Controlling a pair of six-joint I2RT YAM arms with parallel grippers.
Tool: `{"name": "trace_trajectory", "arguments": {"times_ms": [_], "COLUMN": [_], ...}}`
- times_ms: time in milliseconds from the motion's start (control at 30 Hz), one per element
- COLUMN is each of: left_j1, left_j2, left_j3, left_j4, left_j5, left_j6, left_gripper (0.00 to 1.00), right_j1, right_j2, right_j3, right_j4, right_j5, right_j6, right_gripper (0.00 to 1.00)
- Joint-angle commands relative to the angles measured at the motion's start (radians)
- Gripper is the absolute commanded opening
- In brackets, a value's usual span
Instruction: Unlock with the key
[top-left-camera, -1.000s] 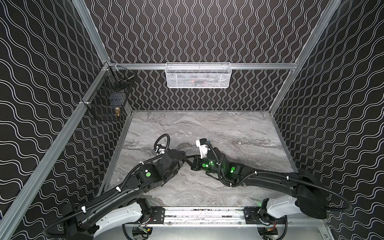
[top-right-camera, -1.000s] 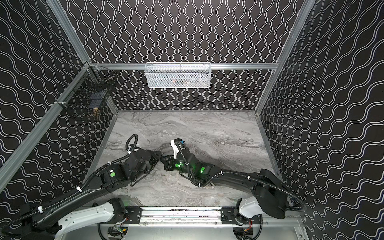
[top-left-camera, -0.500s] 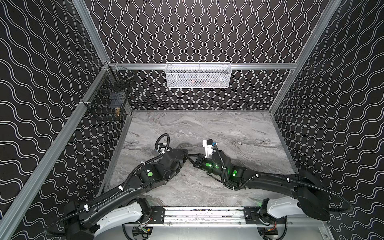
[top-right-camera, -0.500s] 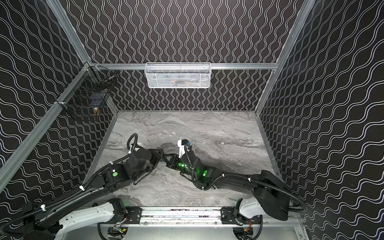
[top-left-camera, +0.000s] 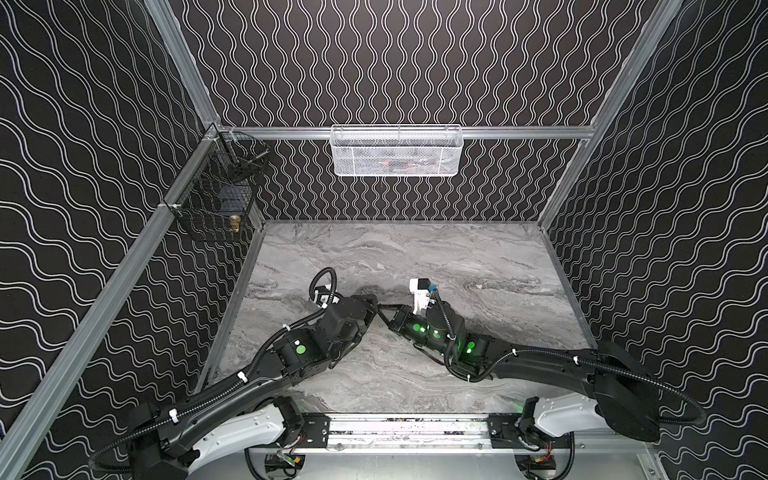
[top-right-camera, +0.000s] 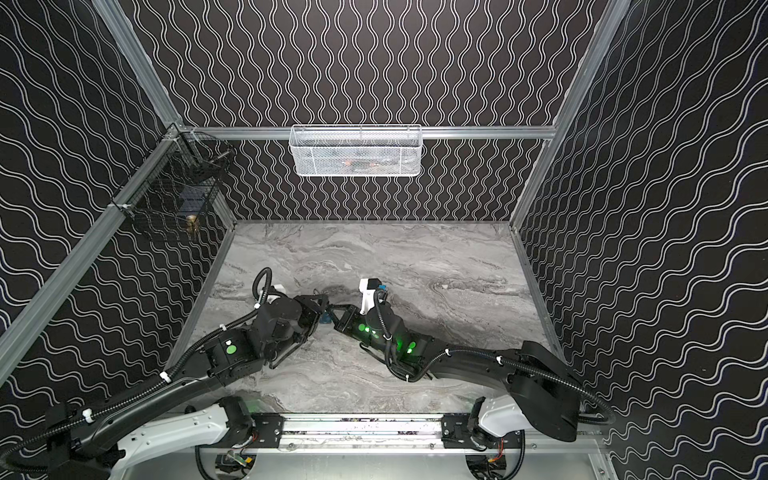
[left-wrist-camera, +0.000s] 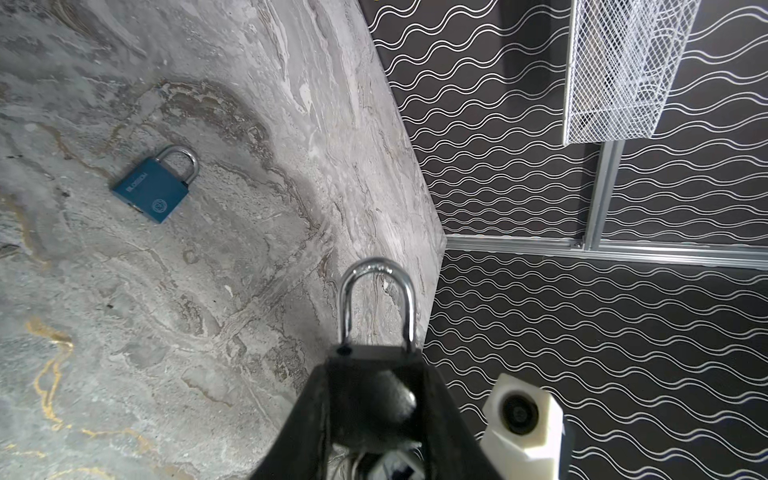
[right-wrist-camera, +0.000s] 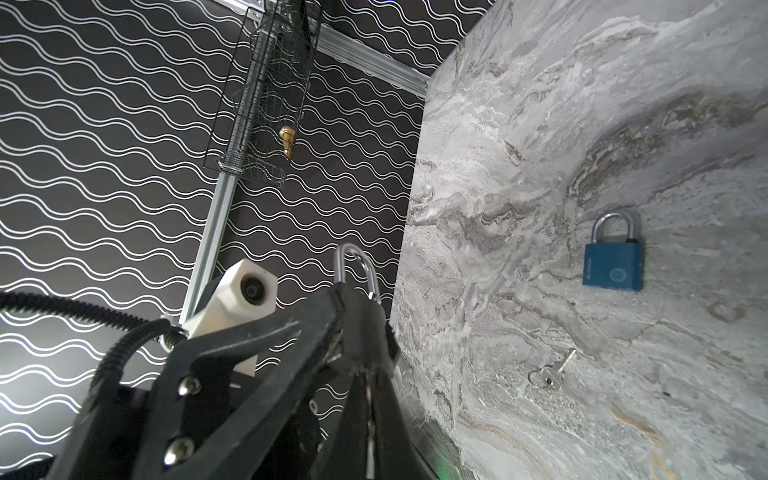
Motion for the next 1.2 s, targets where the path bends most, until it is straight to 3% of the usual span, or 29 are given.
{"name": "trace_trajectory", "arguments": {"times_ms": [0, 167, 333, 433, 500, 600, 667, 800, 933, 1167], "left_j1": [-0.001, 0.0, 0.006, 0.006, 0.006, 0.006, 0.006, 0.006, 0.006, 0.006], "left_j2": [-0.004, -0.011, -0.027, -0.06, -0.084, -0.124, -0.151, -0.195, -0.235, -0.232], "left_j3": [0.022, 0.018, 0.028, 0.005, -0.012, -0.056, -0.109, -0.214, -0.317, -0.396], "left_j4": [-0.012, -0.057, -0.158, -0.132, -0.118, -0.062, 0.032, 0.193, 0.358, 0.486], "left_j5": [0.026, -0.008, -0.044, -0.073, -0.089, -0.098, -0.056, -0.008, 0.046, 0.102], "left_j6": [0.036, 0.092, 0.237, 0.445, 0.616, 0.834, 1.012, 1.244, 1.376, 1.45], "left_gripper": [0.0, 0.0, 0.0, 0.0, 0.0, 0.0, 0.0, 0.0, 0.0, 0.0], "right_j1": [0.004, 0.003, 0.003, -0.01, -0.053, -0.133, -0.159, -0.192, -0.207, -0.208], "right_j2": [-0.005, -0.027, -0.108, -0.16, -0.191, -0.195, -0.181, -0.141, -0.056, 0.117], "right_j3": [-0.006, -0.036, -0.034, -0.012, 0.002, 0.077, 0.146, 0.244, 0.373, 0.573], "right_j4": [0.038, 0.0, -0.131, -0.262, -0.333, -0.508, -0.633, -0.763, -0.883, -1.02], "right_j5": [-0.009, -0.017, -0.022, -0.024, -0.092, -0.224, -0.262, -0.337, -0.375, -0.369], "right_j6": [-0.036, -0.086, -0.189, -0.262, -0.307, -0.388, -0.467, -0.559, -0.619, -0.691], "right_gripper": [0.0, 0.21, 0.31, 0.41, 0.48, 0.51, 0.53, 0.58, 0.6, 0.61]}}
